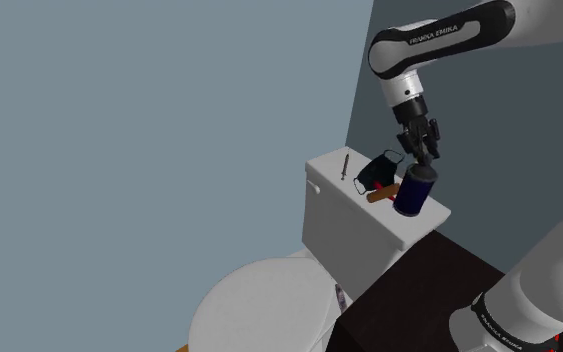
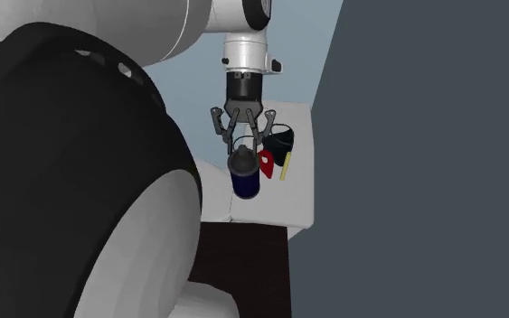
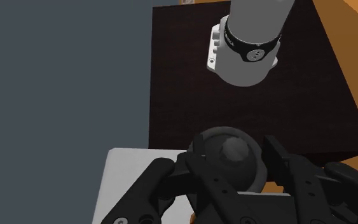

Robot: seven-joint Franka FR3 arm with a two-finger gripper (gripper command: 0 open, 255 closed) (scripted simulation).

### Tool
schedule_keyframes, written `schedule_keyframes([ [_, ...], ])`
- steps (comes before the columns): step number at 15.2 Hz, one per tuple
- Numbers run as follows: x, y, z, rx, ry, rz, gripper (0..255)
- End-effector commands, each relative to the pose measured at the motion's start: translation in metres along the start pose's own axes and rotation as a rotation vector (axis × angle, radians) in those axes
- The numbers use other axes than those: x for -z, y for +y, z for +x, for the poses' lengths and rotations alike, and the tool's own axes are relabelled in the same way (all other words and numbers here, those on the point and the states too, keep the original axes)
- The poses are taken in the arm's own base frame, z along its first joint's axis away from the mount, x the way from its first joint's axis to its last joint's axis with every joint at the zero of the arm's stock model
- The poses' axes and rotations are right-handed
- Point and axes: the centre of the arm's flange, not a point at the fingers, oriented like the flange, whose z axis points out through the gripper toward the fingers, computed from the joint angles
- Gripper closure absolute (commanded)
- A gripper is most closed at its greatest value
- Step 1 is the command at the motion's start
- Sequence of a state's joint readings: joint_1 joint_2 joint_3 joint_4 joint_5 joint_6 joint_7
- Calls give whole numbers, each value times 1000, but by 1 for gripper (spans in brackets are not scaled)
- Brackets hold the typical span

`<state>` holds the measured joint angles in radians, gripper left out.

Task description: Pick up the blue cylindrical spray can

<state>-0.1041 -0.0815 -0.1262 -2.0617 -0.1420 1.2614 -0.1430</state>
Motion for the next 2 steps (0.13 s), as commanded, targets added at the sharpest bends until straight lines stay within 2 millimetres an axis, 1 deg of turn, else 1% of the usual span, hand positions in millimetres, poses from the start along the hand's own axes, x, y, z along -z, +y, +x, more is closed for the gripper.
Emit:
schedule_keyframes([
  [1,5,1,-4,0,0,0,255],
  [2,5,1,-4,0,0,0,255],
])
